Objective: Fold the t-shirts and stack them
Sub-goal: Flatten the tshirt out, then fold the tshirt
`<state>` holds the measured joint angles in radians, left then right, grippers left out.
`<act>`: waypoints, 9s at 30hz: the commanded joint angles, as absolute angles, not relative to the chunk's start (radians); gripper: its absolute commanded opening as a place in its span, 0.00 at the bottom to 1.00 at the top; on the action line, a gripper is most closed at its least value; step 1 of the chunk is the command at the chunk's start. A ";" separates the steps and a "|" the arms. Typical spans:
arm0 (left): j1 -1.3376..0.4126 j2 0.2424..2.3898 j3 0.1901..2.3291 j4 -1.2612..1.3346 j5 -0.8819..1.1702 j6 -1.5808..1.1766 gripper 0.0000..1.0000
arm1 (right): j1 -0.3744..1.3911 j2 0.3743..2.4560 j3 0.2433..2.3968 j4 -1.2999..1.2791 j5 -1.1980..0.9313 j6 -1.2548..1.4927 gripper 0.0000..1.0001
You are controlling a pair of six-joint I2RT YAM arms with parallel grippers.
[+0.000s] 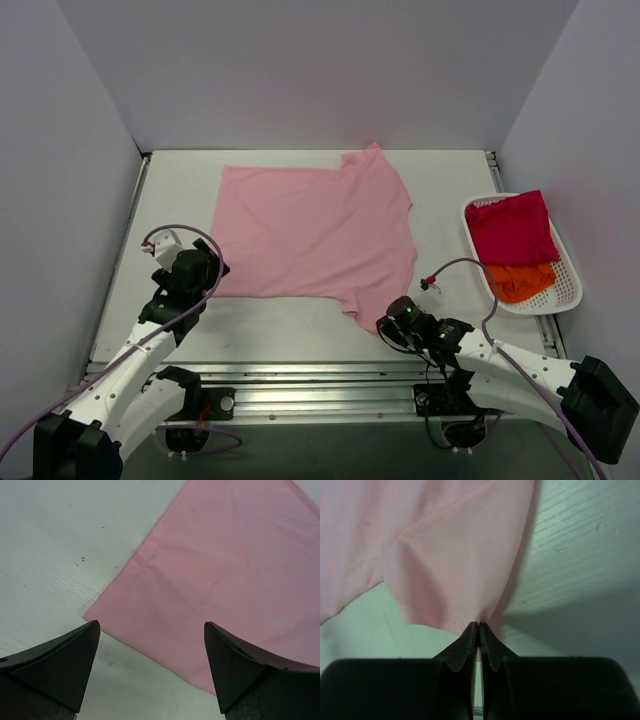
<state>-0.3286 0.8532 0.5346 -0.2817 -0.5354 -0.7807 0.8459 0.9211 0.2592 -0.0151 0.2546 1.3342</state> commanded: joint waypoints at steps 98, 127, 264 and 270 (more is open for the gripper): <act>-0.575 1.115 0.663 -0.474 -0.709 -1.074 0.02 | 0.184 0.911 0.532 -0.097 0.110 0.848 0.00; -0.137 1.862 1.182 -0.132 -0.178 -0.838 0.49 | 0.203 2.052 1.551 -0.200 0.240 0.931 0.37; -0.009 1.674 0.900 0.121 -0.100 -0.687 0.94 | 0.273 2.171 1.566 0.087 0.299 0.887 0.00; -0.008 1.681 0.908 0.114 -0.087 -0.687 0.94 | 0.265 2.262 1.724 0.054 0.331 0.887 0.00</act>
<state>-0.0132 1.6714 0.8944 0.0723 -0.0982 -0.6975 0.2691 2.2204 1.6562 0.0856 0.2920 0.8951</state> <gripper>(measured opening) 0.940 0.005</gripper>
